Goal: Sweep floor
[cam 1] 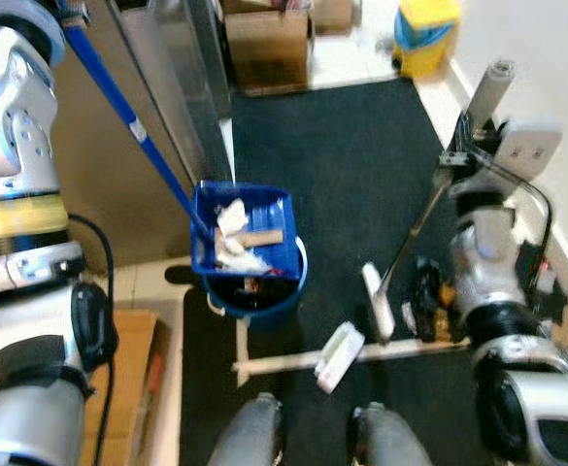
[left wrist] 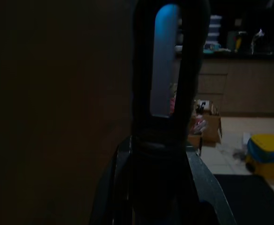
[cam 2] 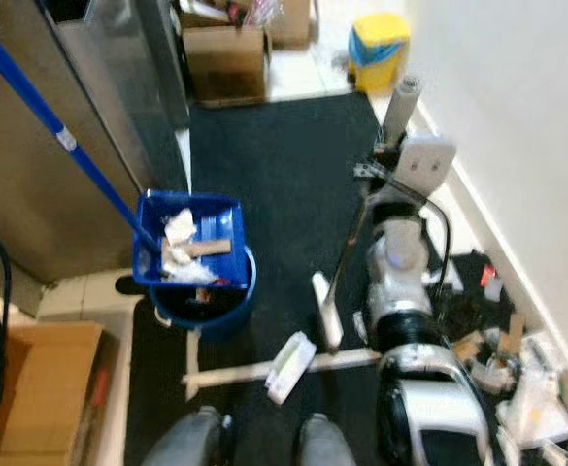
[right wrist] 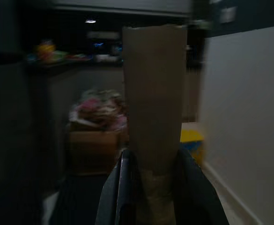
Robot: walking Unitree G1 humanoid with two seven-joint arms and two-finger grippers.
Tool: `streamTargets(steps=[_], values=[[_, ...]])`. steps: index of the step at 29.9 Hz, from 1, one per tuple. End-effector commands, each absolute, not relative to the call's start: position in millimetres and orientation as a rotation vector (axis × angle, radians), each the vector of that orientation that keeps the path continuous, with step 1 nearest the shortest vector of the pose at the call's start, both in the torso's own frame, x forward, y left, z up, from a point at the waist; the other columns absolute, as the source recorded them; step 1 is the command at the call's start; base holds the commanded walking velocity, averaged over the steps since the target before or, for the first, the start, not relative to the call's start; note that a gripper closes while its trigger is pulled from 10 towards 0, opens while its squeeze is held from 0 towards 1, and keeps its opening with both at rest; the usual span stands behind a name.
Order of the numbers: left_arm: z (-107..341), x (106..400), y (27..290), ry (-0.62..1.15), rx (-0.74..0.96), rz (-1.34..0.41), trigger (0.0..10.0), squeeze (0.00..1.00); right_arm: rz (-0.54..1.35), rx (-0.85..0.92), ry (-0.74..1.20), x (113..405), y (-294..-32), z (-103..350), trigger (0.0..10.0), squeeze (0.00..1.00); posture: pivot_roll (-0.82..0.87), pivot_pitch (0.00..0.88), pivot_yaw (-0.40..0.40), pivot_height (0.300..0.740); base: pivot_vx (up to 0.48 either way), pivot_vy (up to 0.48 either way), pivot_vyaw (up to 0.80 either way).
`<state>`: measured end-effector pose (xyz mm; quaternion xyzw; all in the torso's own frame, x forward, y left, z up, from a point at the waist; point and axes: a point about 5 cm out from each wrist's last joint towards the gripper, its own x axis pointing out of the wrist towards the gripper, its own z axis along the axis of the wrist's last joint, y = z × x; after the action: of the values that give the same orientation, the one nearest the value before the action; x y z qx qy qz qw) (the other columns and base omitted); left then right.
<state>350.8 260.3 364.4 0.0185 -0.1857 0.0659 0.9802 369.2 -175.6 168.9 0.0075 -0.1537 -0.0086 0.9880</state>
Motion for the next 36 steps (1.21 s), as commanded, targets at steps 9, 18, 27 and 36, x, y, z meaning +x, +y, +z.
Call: streamTargets(steps=[9,18,27,36], values=[[387,341,247,-0.471,0.217,0.082,10.0,0.00,-0.046,0.017,-0.332,368,-184,171,10.0,0.00,0.07,0.118,0.086,0.740,0.000,0.000,0.00],[388,341,248,-0.492,0.305,0.119,10.0,0.00,-0.044,0.017,-0.333,368,-184,171,10.0,0.00,0.07,0.117,0.086,0.740,0.000,0.000,0.00],[381,347,238,-0.489,0.381,0.084,10.0,0.00,-0.043,0.020,-0.334,368,-183,171,10.0,0.00,0.07,0.121,0.088,0.740,0.000,0.000,0.00],[376,358,221,-0.499,0.398,0.024,10.0,0.00,-0.047,0.021,-0.336,366,-183,170,10.0,0.00,0.06,0.127,0.099,0.740,0.000,0.000,0.00]])
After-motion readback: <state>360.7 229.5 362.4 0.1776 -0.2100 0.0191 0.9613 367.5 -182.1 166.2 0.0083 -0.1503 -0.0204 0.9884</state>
